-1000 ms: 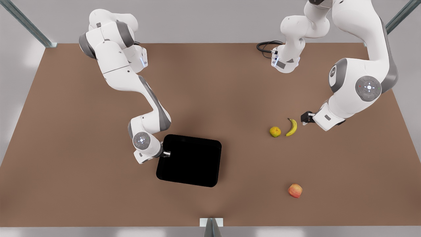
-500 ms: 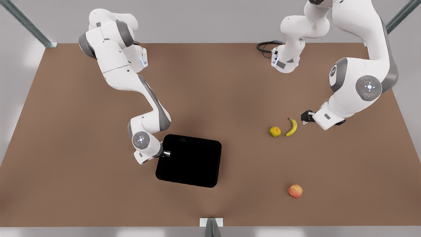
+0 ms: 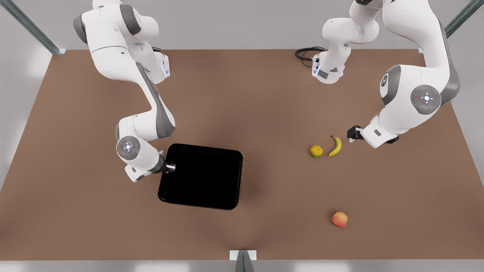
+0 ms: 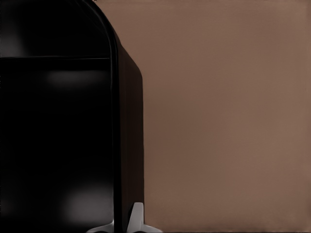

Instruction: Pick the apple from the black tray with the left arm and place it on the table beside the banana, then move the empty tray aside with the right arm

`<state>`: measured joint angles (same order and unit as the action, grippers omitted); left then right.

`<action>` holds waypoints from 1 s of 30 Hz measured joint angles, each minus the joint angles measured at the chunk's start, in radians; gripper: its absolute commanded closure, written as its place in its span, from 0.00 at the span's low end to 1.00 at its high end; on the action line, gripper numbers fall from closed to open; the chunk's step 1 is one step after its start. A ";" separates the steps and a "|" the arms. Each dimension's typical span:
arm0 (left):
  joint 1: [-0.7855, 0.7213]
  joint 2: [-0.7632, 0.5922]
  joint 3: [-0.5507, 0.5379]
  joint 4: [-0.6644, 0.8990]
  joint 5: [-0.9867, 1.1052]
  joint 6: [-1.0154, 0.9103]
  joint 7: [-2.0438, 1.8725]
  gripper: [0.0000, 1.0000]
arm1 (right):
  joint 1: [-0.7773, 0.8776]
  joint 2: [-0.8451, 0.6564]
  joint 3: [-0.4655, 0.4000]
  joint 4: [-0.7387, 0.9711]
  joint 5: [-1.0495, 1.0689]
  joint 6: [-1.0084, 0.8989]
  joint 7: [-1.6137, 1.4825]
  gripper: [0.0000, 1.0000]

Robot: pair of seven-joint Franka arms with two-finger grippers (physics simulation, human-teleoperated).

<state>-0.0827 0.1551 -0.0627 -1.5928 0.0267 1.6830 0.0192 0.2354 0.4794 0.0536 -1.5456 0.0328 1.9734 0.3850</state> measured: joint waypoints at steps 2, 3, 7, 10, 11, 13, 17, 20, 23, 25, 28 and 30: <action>0.001 -0.001 0.000 0.000 0.000 0.000 0.001 0.00 | -0.045 -0.029 0.000 -0.010 0.007 -0.046 -0.036 0.94; 0.001 -0.001 0.000 0.000 0.000 0.000 0.002 0.00 | -0.071 -0.037 -0.001 -0.012 0.009 -0.068 -0.056 0.94; 0.005 0.000 0.000 0.000 0.001 0.000 0.004 0.00 | -0.207 -0.058 0.011 -0.011 0.016 -0.139 -0.149 0.94; 0.005 0.001 0.000 0.000 0.002 0.000 0.005 0.00 | -0.347 -0.061 0.065 -0.011 0.022 -0.177 -0.232 0.94; 0.005 0.002 0.000 0.000 0.002 0.000 0.006 0.00 | -0.409 -0.061 0.107 -0.010 0.023 -0.187 -0.260 0.94; 0.004 0.002 0.000 0.000 0.000 0.000 0.006 0.00 | -0.519 -0.051 0.184 -0.012 0.024 -0.203 -0.317 0.95; 0.018 -0.001 0.000 0.005 -0.001 -0.008 0.007 0.00 | -0.635 -0.008 0.241 -0.019 0.023 -0.221 -0.431 0.95; 0.020 -0.002 0.000 0.012 0.000 -0.008 0.007 0.00 | -0.660 0.022 0.246 -0.008 -0.012 -0.213 -0.508 0.95; 0.018 0.000 0.000 0.014 0.001 -0.007 0.007 0.00 | -0.657 0.027 0.249 -0.005 -0.071 -0.195 -0.571 0.95; 0.018 0.003 0.000 0.013 0.001 -0.005 0.007 0.00 | -0.645 0.031 0.248 -0.008 -0.115 -0.186 -0.605 0.95; 0.018 0.005 0.000 0.013 0.001 -0.002 0.007 0.00 | -0.627 0.048 0.248 -0.012 -0.185 -0.173 -0.642 0.95; 0.018 0.005 0.000 0.013 0.001 -0.001 0.007 0.00 | -0.616 0.060 0.248 -0.012 -0.231 -0.167 -0.657 0.95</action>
<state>-0.0644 0.1605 -0.0627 -1.5802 0.0273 1.6817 0.0258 -0.3805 0.5396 0.3017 -1.5574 -0.1983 1.8062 -0.2721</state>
